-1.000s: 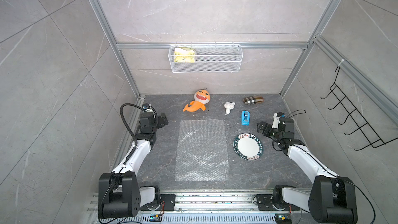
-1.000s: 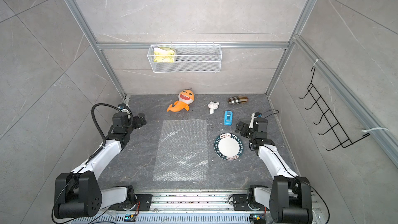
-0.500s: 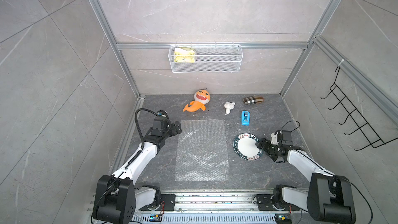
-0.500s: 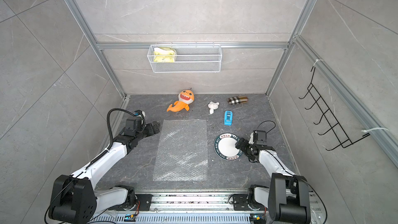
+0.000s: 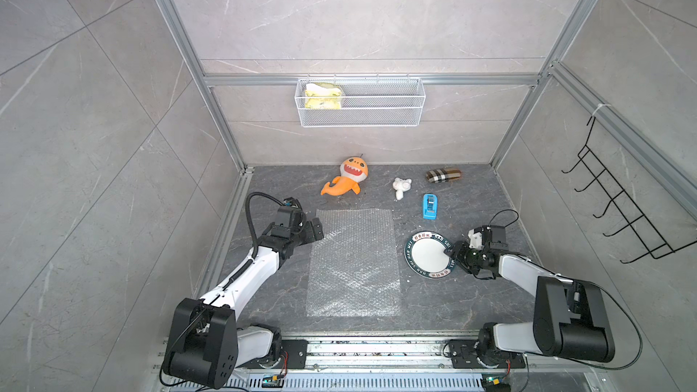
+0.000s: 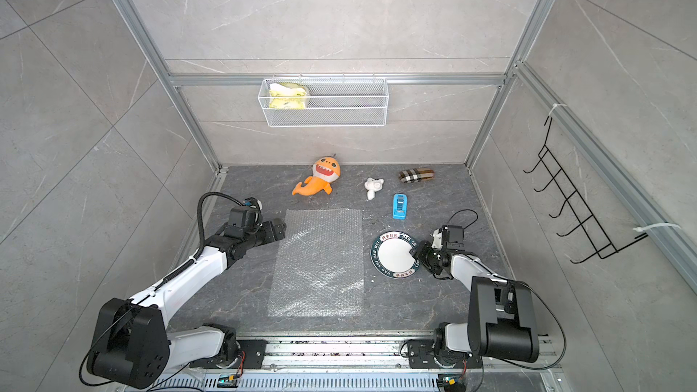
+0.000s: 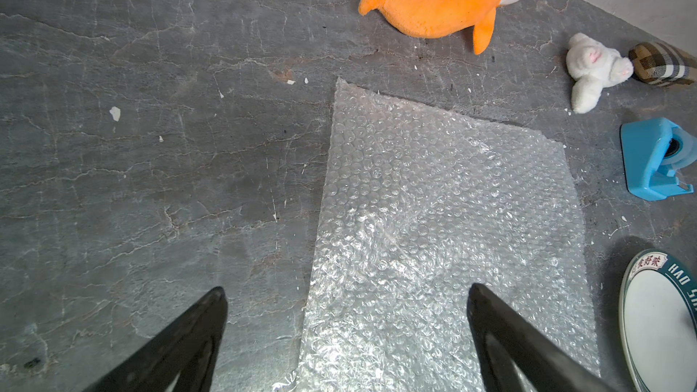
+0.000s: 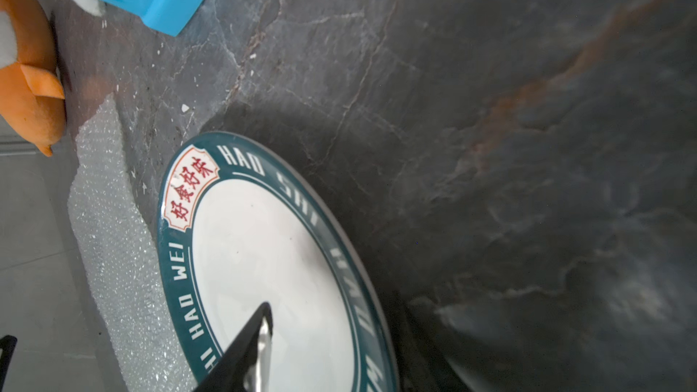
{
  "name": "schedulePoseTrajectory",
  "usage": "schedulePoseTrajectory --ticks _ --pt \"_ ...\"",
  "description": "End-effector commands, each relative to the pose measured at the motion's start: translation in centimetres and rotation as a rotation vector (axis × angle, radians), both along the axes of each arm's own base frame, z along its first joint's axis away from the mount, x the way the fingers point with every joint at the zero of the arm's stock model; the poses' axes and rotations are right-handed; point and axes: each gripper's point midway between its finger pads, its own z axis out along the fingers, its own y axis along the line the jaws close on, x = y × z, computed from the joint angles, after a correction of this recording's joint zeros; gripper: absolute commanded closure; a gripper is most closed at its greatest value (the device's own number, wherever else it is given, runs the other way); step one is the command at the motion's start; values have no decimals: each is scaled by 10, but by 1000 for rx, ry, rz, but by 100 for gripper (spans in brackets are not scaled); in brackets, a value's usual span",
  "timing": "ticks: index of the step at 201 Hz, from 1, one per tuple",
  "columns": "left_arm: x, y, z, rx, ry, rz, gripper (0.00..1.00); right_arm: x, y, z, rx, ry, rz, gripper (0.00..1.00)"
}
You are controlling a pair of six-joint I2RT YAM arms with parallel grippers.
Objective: Wrap dinner plates in bubble wrap
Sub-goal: Pick up the plate at the center of the board, then place the plate on the bubble wrap.
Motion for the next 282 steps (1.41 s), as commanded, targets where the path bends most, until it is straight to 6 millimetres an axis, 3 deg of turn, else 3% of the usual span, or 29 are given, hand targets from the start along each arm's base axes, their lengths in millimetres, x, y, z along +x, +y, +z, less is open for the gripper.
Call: schedulePoseTrajectory --ticks 1,24,62,127,188,208,230,254,282 --pt "9 -2 13 -3 -23 15 1 -17 2 -18 11 95 2 68" --pt "10 -2 13 -1 -18 17 1 -15 2 -18 19 87 5 80" --pt "12 -2 12 18 -8 6 0 -10 6 -5 53 14 15 88" --pt "6 -7 5 -3 28 -23 0 0 21 48 144 -201 57 94" --pt "-17 2 -17 -111 134 34 0 12 46 108 313 -350 115 97" --pt "-33 9 -31 -133 218 87 0 15 73 113 295 -340 202 97" --pt "-54 13 -48 -185 312 164 0 21 116 108 275 -317 303 97" --pt "-76 15 -62 -230 384 231 1 28 166 92 280 -287 404 97" --pt "-91 21 -60 -243 403 277 2 35 203 71 282 -246 472 97"
